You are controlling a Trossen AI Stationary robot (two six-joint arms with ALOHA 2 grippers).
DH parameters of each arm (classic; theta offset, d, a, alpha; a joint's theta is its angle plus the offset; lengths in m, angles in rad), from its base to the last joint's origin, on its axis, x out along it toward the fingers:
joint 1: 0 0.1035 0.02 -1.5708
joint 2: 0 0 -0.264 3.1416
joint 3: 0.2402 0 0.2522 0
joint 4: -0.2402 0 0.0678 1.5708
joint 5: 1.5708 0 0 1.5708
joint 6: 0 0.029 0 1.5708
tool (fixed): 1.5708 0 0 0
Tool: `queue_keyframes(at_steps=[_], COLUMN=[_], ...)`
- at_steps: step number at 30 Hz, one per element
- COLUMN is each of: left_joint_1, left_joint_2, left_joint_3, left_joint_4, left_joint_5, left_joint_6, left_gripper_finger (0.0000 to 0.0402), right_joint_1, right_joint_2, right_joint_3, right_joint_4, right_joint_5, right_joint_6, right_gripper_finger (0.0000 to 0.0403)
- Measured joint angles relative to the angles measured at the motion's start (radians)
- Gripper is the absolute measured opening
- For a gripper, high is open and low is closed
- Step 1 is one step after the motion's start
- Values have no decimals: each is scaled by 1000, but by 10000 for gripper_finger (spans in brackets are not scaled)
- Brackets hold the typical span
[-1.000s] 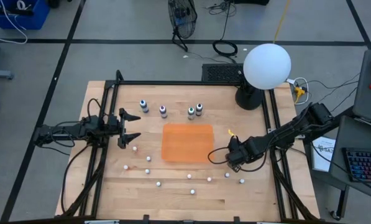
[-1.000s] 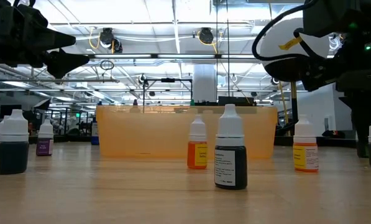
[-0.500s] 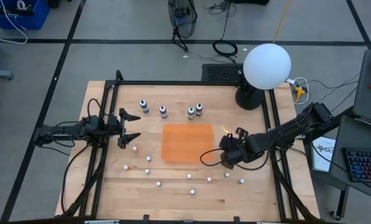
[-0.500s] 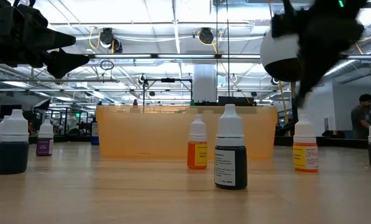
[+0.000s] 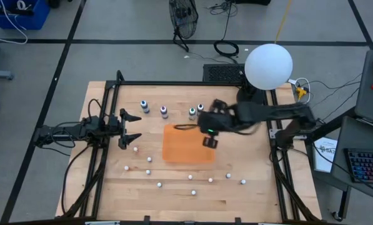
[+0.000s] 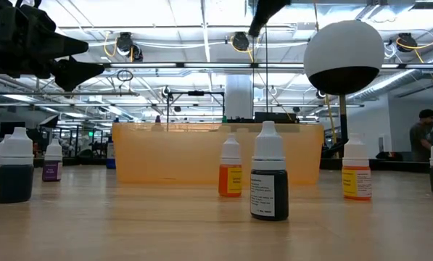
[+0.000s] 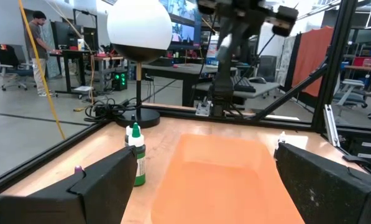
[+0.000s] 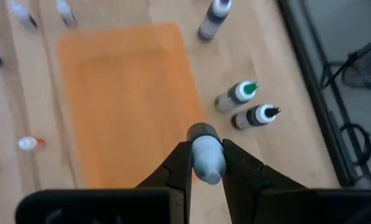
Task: Pick & Place food coloring
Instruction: Put the small green food coloring bottle into the orange bin
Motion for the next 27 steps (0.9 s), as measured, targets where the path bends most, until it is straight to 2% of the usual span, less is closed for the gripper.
queue_keyframes(at_steps=[5, 9, 14, 21, 27], left_joint_1=[0, 0, 0, 0, 0], left_joint_2=[0, 0, 0, 0, 0], left_joint_3=[0, 0, 0, 0, 0], left_joint_4=[0, 0, 0, 0, 1], left_joint_5=[0, 0, 0, 0, 0], left_joint_6=[0, 0, 0, 0, 0], left_gripper_finger=[379, 379, 379, 379, 379], right_joint_1=[-65, -85, -83, -93, -104], right_joint_2=[215, 337, 402, 380, 346], right_joint_3=[172, 182, 87, -153, -277], right_joint_4=[-110, -135, -114, 116, 254], right_joint_5=[-163, -270, -325, -376, -376], right_joint_6=[-64, -104, -136, -147, -158], right_gripper_finger=[49, 49, 49, 49, 49])
